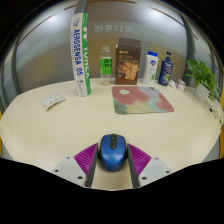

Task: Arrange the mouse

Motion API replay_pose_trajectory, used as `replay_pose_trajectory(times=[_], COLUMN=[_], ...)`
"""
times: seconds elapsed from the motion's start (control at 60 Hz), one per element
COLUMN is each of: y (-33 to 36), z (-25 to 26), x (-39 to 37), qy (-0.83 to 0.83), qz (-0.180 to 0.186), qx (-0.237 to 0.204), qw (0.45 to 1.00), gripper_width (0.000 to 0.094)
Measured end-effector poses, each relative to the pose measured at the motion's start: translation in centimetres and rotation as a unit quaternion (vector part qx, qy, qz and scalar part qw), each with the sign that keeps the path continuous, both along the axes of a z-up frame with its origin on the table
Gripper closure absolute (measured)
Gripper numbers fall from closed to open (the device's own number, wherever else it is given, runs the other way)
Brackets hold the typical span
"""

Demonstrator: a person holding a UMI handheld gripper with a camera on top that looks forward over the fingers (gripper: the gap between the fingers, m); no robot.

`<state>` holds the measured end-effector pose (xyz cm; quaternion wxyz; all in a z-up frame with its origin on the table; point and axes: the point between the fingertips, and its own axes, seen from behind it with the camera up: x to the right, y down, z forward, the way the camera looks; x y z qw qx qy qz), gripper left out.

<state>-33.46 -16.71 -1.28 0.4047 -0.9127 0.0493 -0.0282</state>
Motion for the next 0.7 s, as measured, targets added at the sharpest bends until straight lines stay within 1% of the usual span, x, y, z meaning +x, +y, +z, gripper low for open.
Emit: replay_pose_trajectory(times=[0.067, 0.217, 0.267, 0.3, 0.383, 0.467, 0.55, 0.6, 0.633, 0.7], y=[0.1, 0.5, 0.8, 1.2, 3.2, 6.7, 11.1, 14.1, 15.9, 18.9], z=[0.0, 0.1, 0.7, 1.5, 5.8, 11.6, 16.5, 18.2, 18.3, 16.4], x=[-0.1, -0.2, -0.4, -0.9, -1.0, -0.5, 2.2, 4.4, 6.0, 9.3], qy=[-0.003, -0.011, -0.015, -0.01, -0.007, 0.008, 0.008, 0.01, 0.011, 0.006], qz=[0.005, 0.033, 0.048, 0.065, 0.095, 0.111, 0.11, 0.1, 0.095, 0.081], qx=[-0.003, -0.012, -0.014, -0.01, 0.022, 0.069, 0.114, 0.133, 0.135, 0.12], qw=[1.0, 0.999, 0.999, 0.998, 0.995, 0.991, 0.987, 0.986, 0.986, 0.989], gripper_width=[0.0441, 0.0544, 0.0553, 0.0566, 0.0565, 0.0565, 0.0565, 0.0565, 0.0567, 0.0567])
